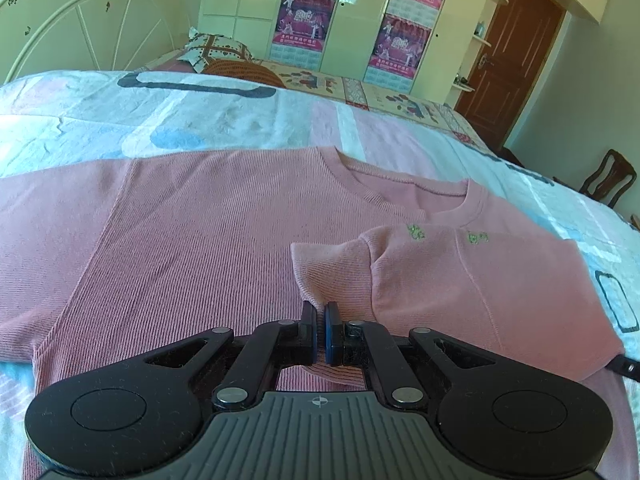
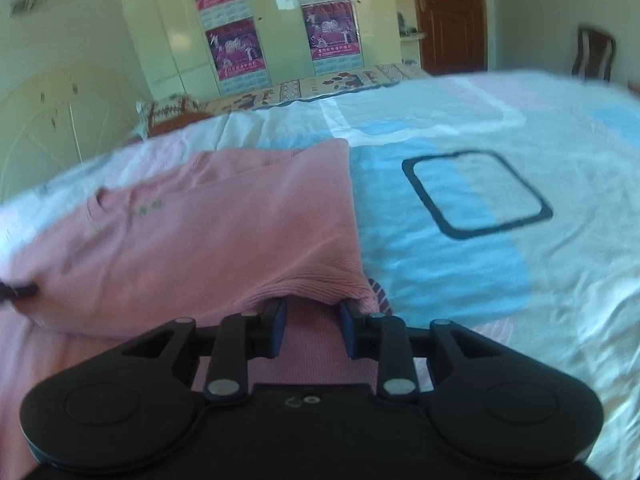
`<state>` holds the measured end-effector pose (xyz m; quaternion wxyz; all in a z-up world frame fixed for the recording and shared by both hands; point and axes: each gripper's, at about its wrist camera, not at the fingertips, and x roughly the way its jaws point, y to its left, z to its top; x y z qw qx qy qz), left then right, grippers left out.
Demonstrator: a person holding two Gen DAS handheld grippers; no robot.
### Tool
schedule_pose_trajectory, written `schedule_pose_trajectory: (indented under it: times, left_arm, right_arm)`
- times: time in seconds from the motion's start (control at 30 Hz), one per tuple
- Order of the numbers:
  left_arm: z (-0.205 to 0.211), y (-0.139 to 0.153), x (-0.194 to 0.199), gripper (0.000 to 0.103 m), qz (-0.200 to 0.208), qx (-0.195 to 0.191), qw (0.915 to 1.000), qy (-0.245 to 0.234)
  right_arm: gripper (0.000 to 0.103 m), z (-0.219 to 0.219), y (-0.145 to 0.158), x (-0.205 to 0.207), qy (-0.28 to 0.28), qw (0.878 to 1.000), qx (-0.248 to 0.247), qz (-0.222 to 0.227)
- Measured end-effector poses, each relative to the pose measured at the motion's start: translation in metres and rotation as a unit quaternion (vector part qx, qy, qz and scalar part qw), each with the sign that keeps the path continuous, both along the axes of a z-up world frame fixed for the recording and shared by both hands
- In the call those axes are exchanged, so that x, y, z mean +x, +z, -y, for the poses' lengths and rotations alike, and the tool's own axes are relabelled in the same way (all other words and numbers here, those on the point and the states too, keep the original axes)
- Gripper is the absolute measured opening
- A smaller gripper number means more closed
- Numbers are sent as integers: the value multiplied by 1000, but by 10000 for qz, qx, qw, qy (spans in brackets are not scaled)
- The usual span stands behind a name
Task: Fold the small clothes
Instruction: 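Fold the sweatshirt side over the body with right gripper, then open it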
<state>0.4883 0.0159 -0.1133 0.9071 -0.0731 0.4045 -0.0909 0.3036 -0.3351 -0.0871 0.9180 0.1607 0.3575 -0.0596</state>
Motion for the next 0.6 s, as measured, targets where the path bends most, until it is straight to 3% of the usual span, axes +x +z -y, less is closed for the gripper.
schedule_pose_trajectory:
  times: [0.03,0.17,0.23,0.3,0.33,0.43,0.47,0.53,0.6]
  left_arm:
    - [0,-1,1,3,-4,45,10000,-27]
    - [-1,-1,3,3,26,36,10000,-30]
    - [2,-4,6,3,-10,12,10000,-70]
    - [5,-7,7,3,10,73,9999,-111]
    - [6,-7,7,3,75,132,9998,-91]
    - [2,-4,1,3,241,200,9995,80]
    - [2,-3,-1,3,270,380,9988,147]
    - [-3,1,-6,3,340,709,9962,373]
    - [-3,13,-15,3,638,629,9954,343]
  right_arm:
    - [51,6,0,-1,-70,9995,320,48]
    - [54,19,-3,-6,-235,9947,970,252]
    - [50,24,-6,-7,-374,9909,1251,335]
    - [35,29,-9,-7,-469,9873,1464,406]
    - [3,29,-10,-7,-540,9874,1439,389]
    - [4,25,-11,-7,-554,9947,860,38]
    - [14,23,-7,-11,-500,9964,687,36]
    - [26,19,5,-24,-440,9986,214,176]
    - [24,17,19,-29,-246,9987,32,456]
